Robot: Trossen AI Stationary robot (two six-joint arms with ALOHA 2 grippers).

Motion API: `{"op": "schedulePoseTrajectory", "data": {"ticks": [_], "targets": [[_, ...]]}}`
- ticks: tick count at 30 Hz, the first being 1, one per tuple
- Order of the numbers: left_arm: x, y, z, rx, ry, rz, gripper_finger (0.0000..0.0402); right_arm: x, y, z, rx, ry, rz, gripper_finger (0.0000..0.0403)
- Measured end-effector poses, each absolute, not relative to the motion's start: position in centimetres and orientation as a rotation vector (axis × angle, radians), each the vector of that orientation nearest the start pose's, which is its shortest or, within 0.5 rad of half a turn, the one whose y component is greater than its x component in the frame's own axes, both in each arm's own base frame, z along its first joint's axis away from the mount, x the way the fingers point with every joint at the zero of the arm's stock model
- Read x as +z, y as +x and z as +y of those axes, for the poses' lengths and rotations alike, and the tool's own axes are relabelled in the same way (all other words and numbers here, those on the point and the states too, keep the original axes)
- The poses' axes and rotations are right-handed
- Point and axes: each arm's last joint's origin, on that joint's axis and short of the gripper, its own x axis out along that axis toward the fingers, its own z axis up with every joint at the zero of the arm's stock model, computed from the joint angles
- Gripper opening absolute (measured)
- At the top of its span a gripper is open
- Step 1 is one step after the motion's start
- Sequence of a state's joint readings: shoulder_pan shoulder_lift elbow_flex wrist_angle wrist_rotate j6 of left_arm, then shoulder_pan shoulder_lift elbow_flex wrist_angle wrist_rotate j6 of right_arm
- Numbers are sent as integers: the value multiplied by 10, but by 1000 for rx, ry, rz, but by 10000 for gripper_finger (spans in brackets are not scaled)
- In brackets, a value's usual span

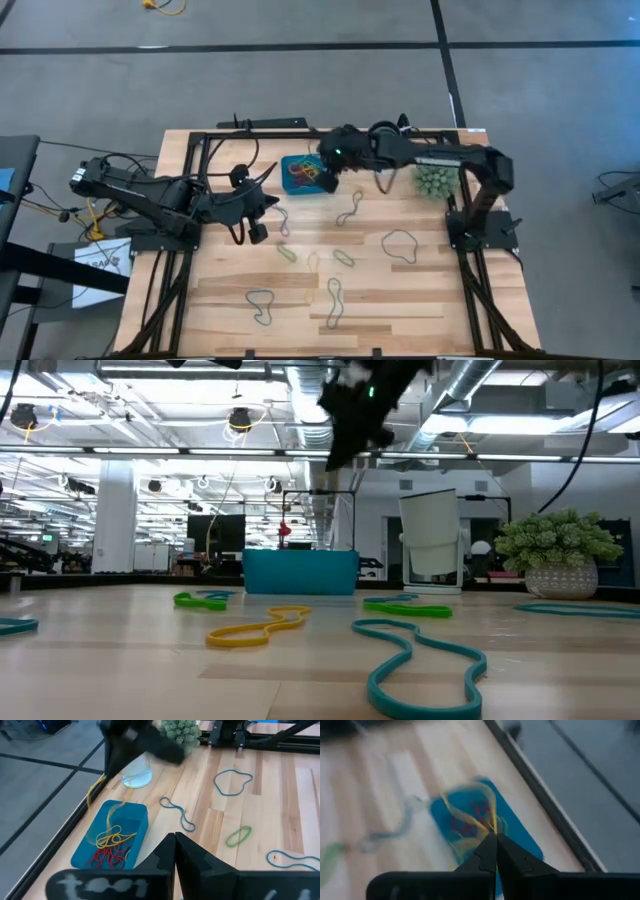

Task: Pick and place items into bin
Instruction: Put the yellow rubber band into the blue bin

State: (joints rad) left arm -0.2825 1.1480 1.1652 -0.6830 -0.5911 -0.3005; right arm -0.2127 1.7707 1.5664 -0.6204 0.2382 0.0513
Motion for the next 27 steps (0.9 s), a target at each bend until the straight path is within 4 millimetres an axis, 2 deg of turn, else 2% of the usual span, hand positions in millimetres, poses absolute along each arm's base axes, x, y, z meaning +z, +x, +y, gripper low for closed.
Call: {"op": "schedulePoseTrajectory", "data": {"ticks": [3, 8, 15, 22, 27], "targets": [[352, 223, -48, 392, -36, 547, 0, 280, 386, -104, -463, 58, 874, 0], [351, 222, -48, 388, -18, 561, 0, 250, 398, -112, -454, 37, 952, 0], [349, 220, -47, 383, 22, 594, 0, 229, 401, -134, -417, 40, 1046, 10], [348, 219, -45, 406, 38, 610, 0, 240, 404, -140, -396, 23, 1098, 75], [353, 212, -43, 410, 28, 584, 0, 249, 406, -130, -373, -33, 1094, 108]]}}
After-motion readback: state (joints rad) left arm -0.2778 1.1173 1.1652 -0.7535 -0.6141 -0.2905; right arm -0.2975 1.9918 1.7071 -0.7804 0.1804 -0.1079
